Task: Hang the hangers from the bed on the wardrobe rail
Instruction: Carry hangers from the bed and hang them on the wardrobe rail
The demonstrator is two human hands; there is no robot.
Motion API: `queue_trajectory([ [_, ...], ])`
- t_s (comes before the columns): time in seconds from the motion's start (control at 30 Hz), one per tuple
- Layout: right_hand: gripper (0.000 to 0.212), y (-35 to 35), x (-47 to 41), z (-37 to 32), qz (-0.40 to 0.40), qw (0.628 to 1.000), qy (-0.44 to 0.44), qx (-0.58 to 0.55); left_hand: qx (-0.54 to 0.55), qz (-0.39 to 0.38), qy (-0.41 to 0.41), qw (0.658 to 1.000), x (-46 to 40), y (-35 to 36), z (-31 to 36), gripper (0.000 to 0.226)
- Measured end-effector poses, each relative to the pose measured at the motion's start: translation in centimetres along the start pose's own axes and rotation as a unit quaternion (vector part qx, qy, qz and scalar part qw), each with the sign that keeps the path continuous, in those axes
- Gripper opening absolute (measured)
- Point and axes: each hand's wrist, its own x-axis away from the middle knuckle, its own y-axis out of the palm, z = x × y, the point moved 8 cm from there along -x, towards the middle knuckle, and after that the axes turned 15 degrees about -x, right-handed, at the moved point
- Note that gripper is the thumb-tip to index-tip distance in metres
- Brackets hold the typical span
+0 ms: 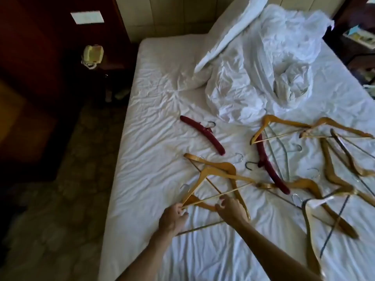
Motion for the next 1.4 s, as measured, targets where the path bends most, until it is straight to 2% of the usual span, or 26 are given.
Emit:
queue_trajectory([
  [0.2, 0.041, 3.1, -11.6, 3.8, 0.054, 0.997, -0.025, -0.047, -0.029, 0.027, 0.006, 0.999, -8.3, 3.6, 3.6, 0.033],
  [0.33, 0.049, 2.3, -17.3, 3.4, 0.094, 0.989, -0.085, 0.074, -0.085, 0.051, 0.017, 0.995, -12.2, 7.6, 4.2, 0.022],
  [0.43, 0.057, 3.1, -20.9, 3.8, 0.074, 0.981, -0.113, 0.138, -0.094, -0.013, -0.007, 0.995, -13.1, 12.8, 3.4, 0.037],
  [0.53, 0.059, 4.3, -23.4, 4.8, 0.046, 0.976, -0.124, 0.171, -0.017, -0.080, -0.100, 0.992, -14.4, 18.7, 1.6, 0.067],
  [0.63, 0.042, 4.3, -24.7, 5.3, 0.055, 0.971, -0.149, 0.177, 0.113, -0.086, -0.195, 0.971, -17.3, 24.2, 0.5, 0.102],
  [0.73, 0.034, 3.9, -25.0, 5.5, 0.046, 0.974, -0.162, 0.152, 0.137, -0.052, -0.223, 0.964, -21.3, 28.5, -0.3, 0.098],
  [0.83, 0.031, 3.2, -24.0, 5.3, 0.037, 0.977, -0.175, 0.115, 0.195, -0.020, -0.271, 0.943, -22.3, 30.1, -1.2, 0.099],
  [0.9, 0.031, 2.3, -22.8, 5.2, 0.033, 0.979, -0.183, 0.087, 0.231, -0.010, -0.273, 0.934, -23.0, 31.6, -1.8, 0.088],
  [1.03, 0.023, -0.1, -18.1, 4.8, 0.018, 0.979, -0.194, -0.056, 0.245, 0.008, -0.280, 0.928, -16.5, 24.2, 0.5, 0.072],
  [1.13, 0.017, -1.2, -12.8, 3.7, -0.009, 0.975, -0.191, -0.114, 0.272, 0.016, -0.261, 0.926, -10.1, 16.9, 2.2, 0.049],
  [1.33, 0.017, -4.1, -0.7, -2.5, -0.013, 0.963, -0.182, -0.196, 0.347, 0.069, -0.234, 0.906, -2.2, 7.7, -0.3, 0.030],
  [1.4, 0.018, -5.0, 3.3, -5.4, -0.025, 0.953, -0.195, -0.230, 0.348, 0.097, -0.220, 0.906, 0.7, 4.0, -0.6, 0.037],
])
